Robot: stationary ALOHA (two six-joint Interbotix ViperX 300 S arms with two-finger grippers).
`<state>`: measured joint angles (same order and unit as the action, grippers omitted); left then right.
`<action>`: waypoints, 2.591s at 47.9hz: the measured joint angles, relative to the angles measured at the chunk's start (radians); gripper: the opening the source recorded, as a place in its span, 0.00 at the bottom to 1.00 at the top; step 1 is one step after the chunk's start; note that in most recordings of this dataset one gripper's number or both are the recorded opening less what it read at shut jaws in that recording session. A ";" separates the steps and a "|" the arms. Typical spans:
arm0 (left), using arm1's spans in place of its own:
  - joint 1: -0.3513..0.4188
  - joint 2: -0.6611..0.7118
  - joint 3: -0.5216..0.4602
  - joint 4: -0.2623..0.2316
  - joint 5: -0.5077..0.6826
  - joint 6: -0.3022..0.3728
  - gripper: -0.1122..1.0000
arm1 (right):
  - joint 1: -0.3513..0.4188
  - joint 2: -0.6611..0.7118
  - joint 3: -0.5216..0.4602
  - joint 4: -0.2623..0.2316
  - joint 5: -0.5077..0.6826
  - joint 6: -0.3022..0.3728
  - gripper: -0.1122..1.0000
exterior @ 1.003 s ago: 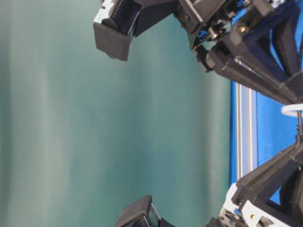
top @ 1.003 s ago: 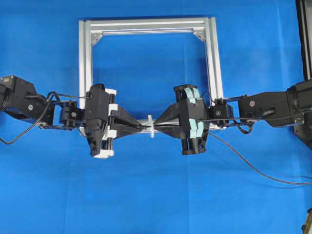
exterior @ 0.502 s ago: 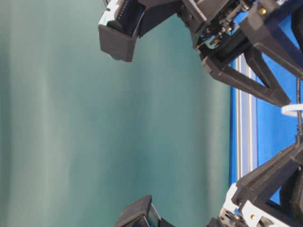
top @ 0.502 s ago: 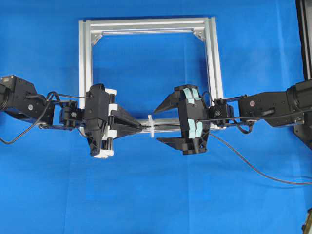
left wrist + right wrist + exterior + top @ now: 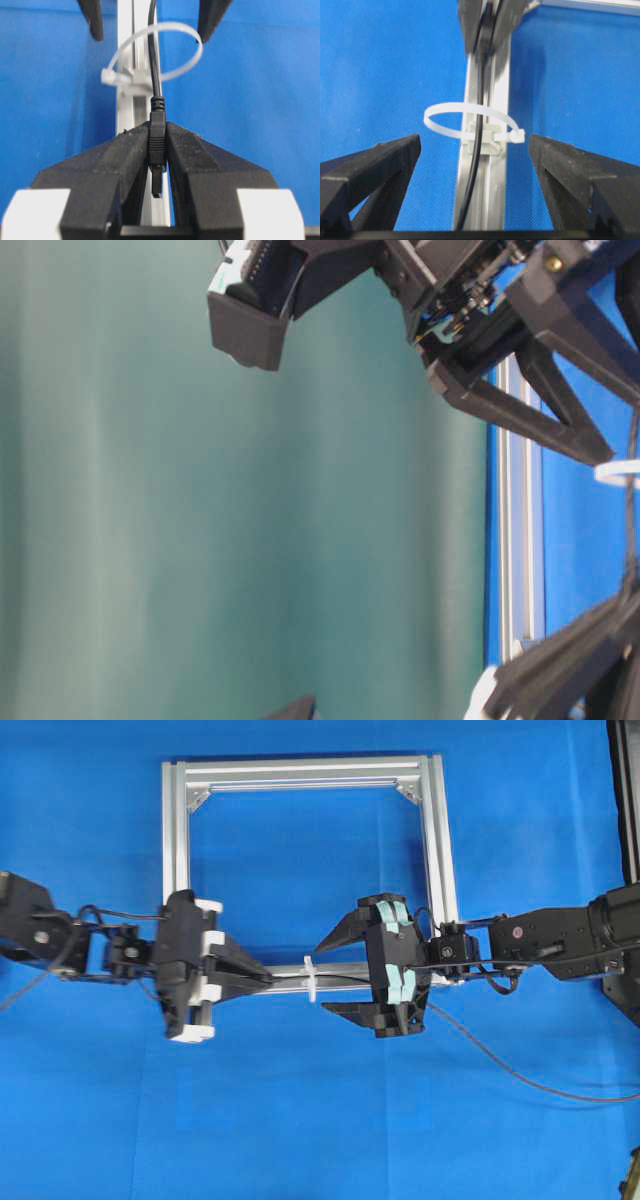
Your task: Insert the wire through the string loop located in the center.
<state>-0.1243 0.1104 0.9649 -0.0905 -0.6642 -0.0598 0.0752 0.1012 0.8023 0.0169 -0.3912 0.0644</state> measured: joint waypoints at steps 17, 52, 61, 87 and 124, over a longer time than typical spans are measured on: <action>-0.009 -0.213 0.235 0.000 -0.002 0.000 0.17 | 0.000 0.000 0.000 -0.002 0.002 -0.003 0.96; -0.028 -0.362 0.403 0.008 0.012 0.011 0.17 | 0.008 -0.012 0.000 -0.002 0.031 -0.003 0.96; -0.029 -0.360 0.403 0.012 0.012 -0.003 0.19 | 0.009 -0.014 0.002 -0.002 0.038 -0.003 0.96; -0.018 -0.360 0.402 0.011 0.069 -0.028 0.92 | 0.012 -0.020 0.005 -0.002 0.064 -0.003 0.96; 0.017 -0.594 0.351 0.011 0.259 -0.015 0.92 | 0.018 -0.245 0.006 -0.002 0.221 -0.003 0.96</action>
<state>-0.1074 -0.4832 1.3162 -0.0798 -0.4050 -0.0752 0.0936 -0.1442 0.8084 0.0153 -0.1703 0.0614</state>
